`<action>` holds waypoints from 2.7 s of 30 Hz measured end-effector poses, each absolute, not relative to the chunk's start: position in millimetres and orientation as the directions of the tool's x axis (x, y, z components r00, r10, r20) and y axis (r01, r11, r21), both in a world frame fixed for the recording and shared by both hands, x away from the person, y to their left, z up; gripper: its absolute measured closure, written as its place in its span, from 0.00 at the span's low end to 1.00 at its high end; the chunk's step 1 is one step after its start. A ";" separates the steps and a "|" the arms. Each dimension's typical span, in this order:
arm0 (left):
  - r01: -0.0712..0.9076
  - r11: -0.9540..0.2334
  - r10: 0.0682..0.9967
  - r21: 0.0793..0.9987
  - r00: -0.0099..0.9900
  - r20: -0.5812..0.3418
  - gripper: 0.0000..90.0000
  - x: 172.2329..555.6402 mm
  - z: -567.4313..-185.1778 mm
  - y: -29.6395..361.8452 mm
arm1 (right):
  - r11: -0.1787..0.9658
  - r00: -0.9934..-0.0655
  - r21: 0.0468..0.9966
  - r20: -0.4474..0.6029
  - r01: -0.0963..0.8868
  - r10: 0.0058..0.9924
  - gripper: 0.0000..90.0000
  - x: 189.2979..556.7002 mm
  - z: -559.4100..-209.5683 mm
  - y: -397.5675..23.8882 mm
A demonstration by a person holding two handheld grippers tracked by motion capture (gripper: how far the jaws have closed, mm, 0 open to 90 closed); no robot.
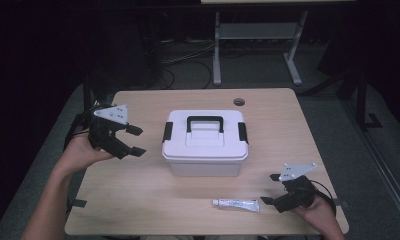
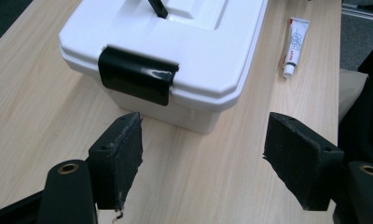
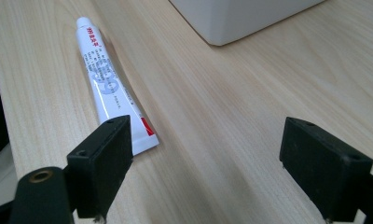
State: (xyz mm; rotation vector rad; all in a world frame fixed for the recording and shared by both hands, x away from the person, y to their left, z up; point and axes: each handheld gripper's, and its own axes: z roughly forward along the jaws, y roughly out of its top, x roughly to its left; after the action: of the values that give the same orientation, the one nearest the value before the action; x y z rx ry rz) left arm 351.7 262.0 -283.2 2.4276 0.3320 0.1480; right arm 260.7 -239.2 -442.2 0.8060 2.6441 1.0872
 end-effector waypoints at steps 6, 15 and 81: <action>0.190 -0.752 0.259 0.632 0.966 0.017 0.30 360.0 -275.2 252.3 | 0.588 -0.842 0.692 0.051 0.418 0.538 0.18 260.7 -442.2 -237.4; 0.182 -0.769 0.229 0.613 0.974 -0.002 0.31 378.5 -265.1 235.9 | 0.594 -0.845 0.688 0.050 0.416 0.533 0.18 261.7 -442.8 -236.7; 0.103 -0.882 0.054 0.460 0.991 -0.119 0.47 467.5 -270.7 94.9 | 0.590 -0.844 0.683 0.071 0.430 0.532 0.18 260.5 -443.0 -237.1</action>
State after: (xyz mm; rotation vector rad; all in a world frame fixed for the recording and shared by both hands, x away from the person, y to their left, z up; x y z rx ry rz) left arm 467.5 94.9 -270.7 2.6514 0.1107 -0.1412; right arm 260.5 -237.1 -443.0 0.8138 2.6740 1.0921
